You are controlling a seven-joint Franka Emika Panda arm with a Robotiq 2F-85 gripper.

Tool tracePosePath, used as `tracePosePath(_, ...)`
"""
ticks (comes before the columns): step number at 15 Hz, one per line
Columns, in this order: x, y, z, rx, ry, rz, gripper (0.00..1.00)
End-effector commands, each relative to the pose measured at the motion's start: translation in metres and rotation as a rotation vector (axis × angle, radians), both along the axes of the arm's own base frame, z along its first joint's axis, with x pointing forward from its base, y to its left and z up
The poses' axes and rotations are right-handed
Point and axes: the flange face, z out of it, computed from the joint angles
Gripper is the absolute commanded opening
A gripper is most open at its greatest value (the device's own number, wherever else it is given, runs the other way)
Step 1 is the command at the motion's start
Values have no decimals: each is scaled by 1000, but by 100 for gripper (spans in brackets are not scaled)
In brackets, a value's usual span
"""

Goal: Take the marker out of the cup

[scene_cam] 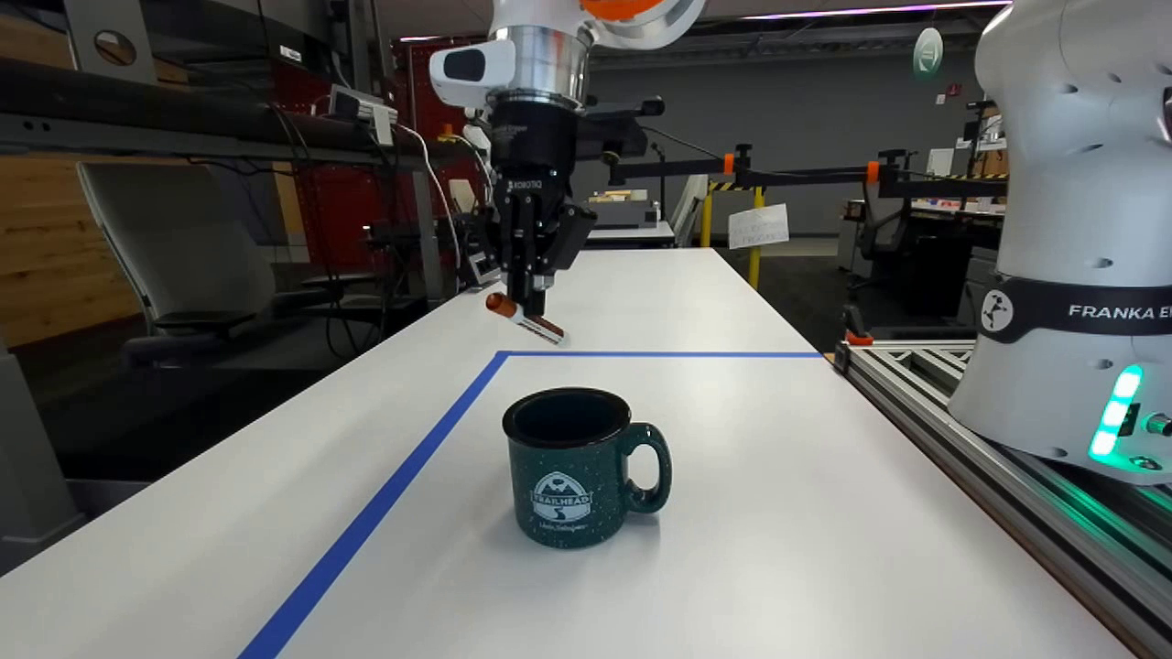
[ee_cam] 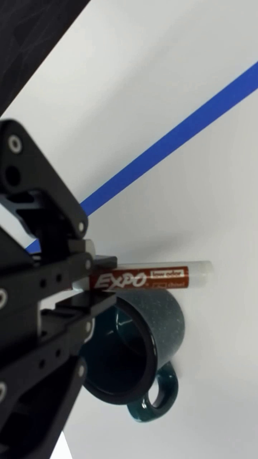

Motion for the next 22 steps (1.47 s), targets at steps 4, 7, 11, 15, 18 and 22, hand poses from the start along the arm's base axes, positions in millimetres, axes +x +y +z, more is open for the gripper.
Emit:
tracePosePath(4, 11, -19, -38, 15, 21, -74, 5)
tracePosePath(7, 13, -25, -59, 14, 23, -84, 5)
tracePosePath(11, 15, -30, -87, -1, 12, -70, 5)
tracePosePath(15, 17, -30, -108, -7, 4, -18, 5)
tracePosePath(18, 18, -27, -120, 0, -2, 37, 5)
tracePosePath(22, 18, -26, -134, 12, 7, 94, 5)
